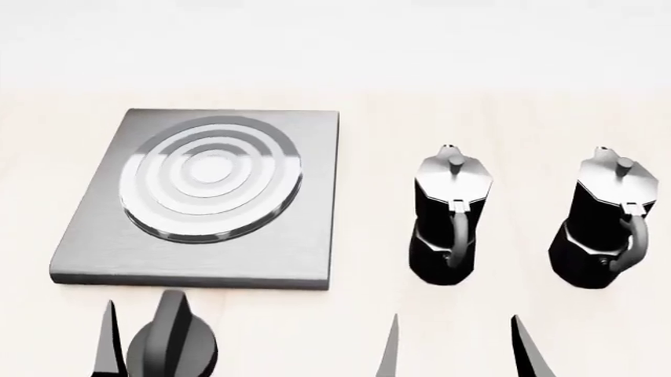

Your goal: Turn off the stove.

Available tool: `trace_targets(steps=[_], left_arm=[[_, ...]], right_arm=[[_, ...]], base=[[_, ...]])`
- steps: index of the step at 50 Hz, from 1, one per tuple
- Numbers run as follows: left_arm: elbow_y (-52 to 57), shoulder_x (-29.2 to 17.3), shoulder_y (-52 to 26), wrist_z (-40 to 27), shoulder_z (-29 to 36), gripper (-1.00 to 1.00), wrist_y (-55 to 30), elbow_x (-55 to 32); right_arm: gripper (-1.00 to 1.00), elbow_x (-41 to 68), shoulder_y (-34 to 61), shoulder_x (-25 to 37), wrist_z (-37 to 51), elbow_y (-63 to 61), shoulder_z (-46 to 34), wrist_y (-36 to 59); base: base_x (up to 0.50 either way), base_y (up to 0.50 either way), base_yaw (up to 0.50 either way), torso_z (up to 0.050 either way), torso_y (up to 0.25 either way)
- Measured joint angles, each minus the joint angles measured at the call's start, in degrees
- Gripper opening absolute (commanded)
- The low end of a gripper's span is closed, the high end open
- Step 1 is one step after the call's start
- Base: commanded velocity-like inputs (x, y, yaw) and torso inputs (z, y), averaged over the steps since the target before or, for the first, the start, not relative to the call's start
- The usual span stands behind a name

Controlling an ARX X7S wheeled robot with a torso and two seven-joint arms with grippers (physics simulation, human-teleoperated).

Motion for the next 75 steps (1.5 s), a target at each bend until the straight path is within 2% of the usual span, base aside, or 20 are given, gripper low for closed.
trace_targets(steps=[41,60,75], left_arm=[[0.23,-1.08,-0.09,-1.25,0.95,1.0,-0.05,-0.56],[1.81,-1.34,0.66,-1.29,0.82,1.0,2.62,-2.23],[5.26,-1.06,0.75,-0.3,4.45,1.0,3.31,-2.18]], right_arm=[[1.0,0.48,0.45,1.33,1.37,0.55,-0.89,-0.68],[1.0,0.75,0.49,1.86,1.84,0.72,-1.26,-1.05],[1.0,1.1,0.74,2.16,2.19,0.82,-1.44,-0.99]], base=[[0.0,0.0,0.0,0.0,-0.15],[0.0,0.0,0.0,0.0,-0.004],[0.0,0.0,0.0,0.0,0.0]])
